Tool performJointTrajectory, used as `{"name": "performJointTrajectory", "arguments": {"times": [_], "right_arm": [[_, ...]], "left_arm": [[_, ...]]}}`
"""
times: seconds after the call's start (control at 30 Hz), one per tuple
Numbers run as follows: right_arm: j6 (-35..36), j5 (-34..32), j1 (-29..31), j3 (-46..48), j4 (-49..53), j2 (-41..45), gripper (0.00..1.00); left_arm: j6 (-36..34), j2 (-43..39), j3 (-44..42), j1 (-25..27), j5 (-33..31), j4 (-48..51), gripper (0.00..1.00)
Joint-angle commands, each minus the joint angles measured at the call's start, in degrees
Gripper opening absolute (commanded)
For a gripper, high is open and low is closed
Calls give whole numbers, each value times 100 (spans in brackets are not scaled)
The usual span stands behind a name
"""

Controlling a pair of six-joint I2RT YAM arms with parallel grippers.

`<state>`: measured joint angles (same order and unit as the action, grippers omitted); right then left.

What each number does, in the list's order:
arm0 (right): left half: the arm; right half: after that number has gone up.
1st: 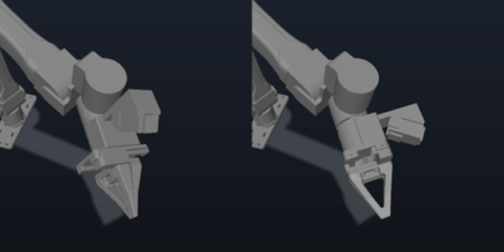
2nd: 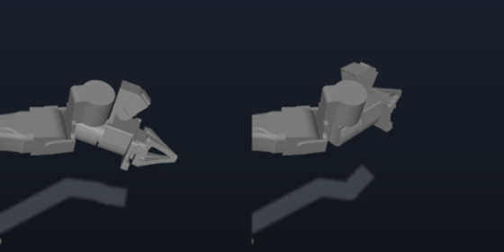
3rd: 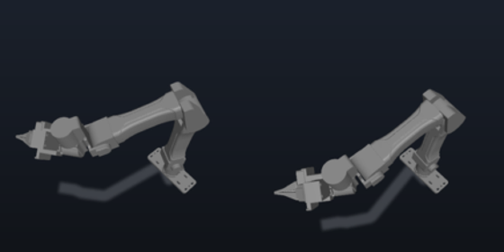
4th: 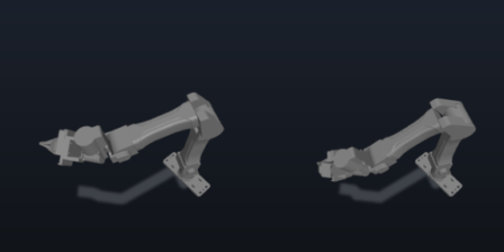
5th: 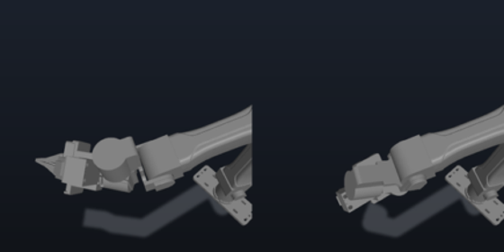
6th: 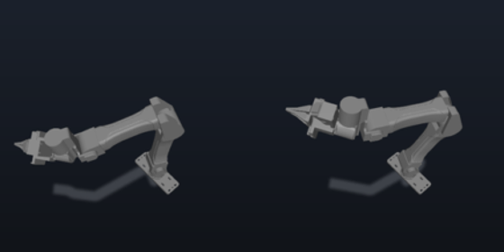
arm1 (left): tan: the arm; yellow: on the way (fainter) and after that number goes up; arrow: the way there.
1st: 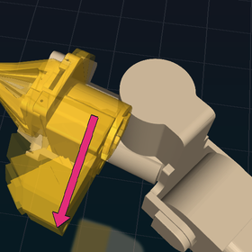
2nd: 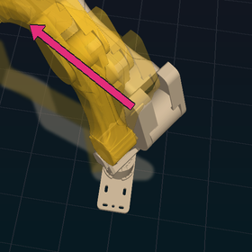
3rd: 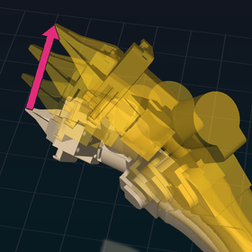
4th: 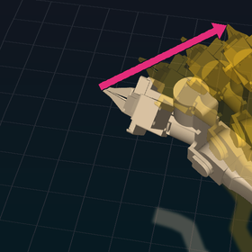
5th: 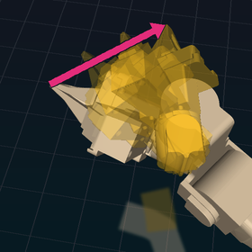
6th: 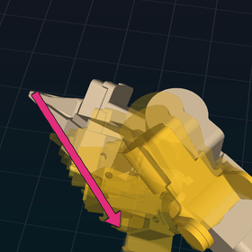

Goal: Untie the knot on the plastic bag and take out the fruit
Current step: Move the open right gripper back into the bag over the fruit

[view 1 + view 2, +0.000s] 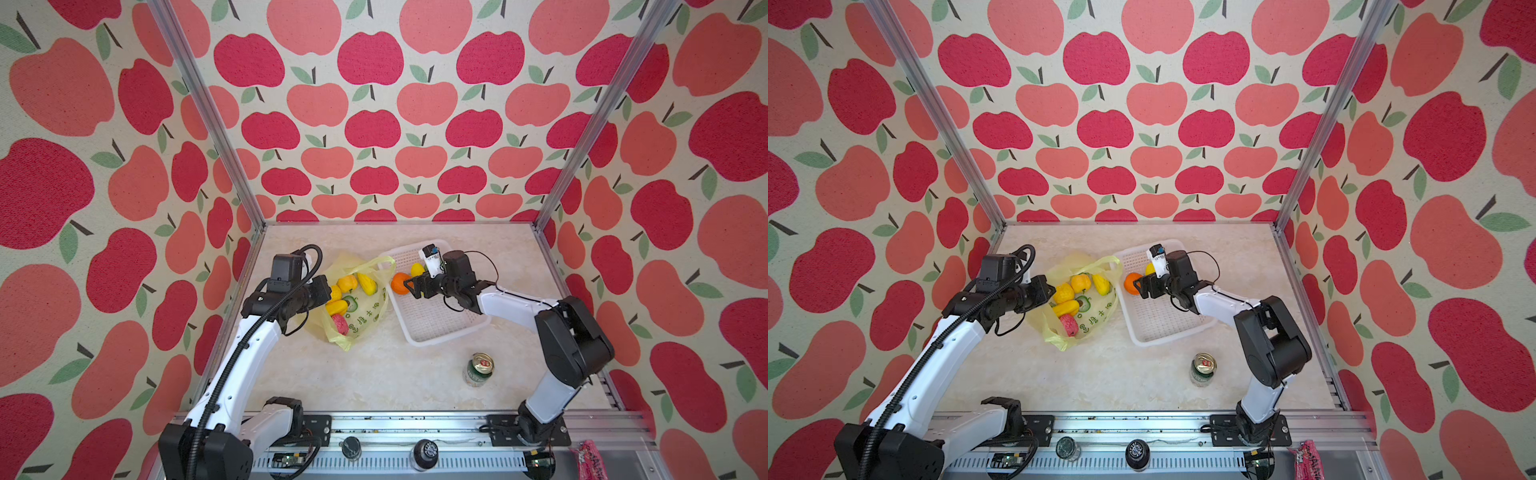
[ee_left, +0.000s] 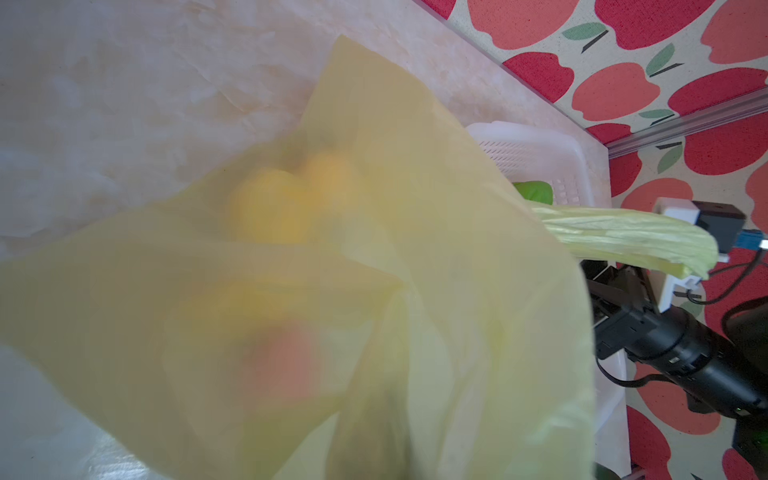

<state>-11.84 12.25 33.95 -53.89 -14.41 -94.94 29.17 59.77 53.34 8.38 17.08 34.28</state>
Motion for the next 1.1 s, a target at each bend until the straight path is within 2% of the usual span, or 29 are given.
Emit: {"name": "performJointTrajectory", "arguments": {"times": [0.0, 0.07, 0.17, 0.27, 0.37, 0.47, 0.57, 0.67, 0.83, 1.07], "right_arm": [[28, -521, -41, 660, -929, 785, 89], [56, -526, -40, 1169, -1353, 1339, 84], [269, -130, 149, 1864, -2043, 2181, 73], [915, 41, 815, 2188, -2301, 2761, 67], [1734, 92, 1659, 2130, -2141, 2813, 64], [2274, 335, 2253, 1848, -1840, 2500, 59], [2573, 620, 2548, 1431, -1422, 2029, 56], [2826, 528, 2777, 1003, -1090, 1446, 54], [2737, 51, 2822, 180, -874, 344, 46], [2541, -128, 2706, -1397, 34, -1370, 46]], "left_arm": [[53, -488, -529, 9, -408, -1158, 0], [-185, -554, -683, 12, -568, -1280, 0], [-391, -565, -787, 13, -768, -1259, 0], [-425, -521, -902, 5, -328, -1497, 0], [-448, -588, -873, 26, -227, -1501, 0], [-456, -782, -970, 31, -258, -1555, 0], [-456, -926, -1009, 47, -235, -1586, 0], [-465, -1010, -1035, 57, -193, -1626, 0], [-464, -1048, -1063, 82, -101, -1690, 0], [-456, -1090, -1089, 93, -106, -1717, 0]]}}
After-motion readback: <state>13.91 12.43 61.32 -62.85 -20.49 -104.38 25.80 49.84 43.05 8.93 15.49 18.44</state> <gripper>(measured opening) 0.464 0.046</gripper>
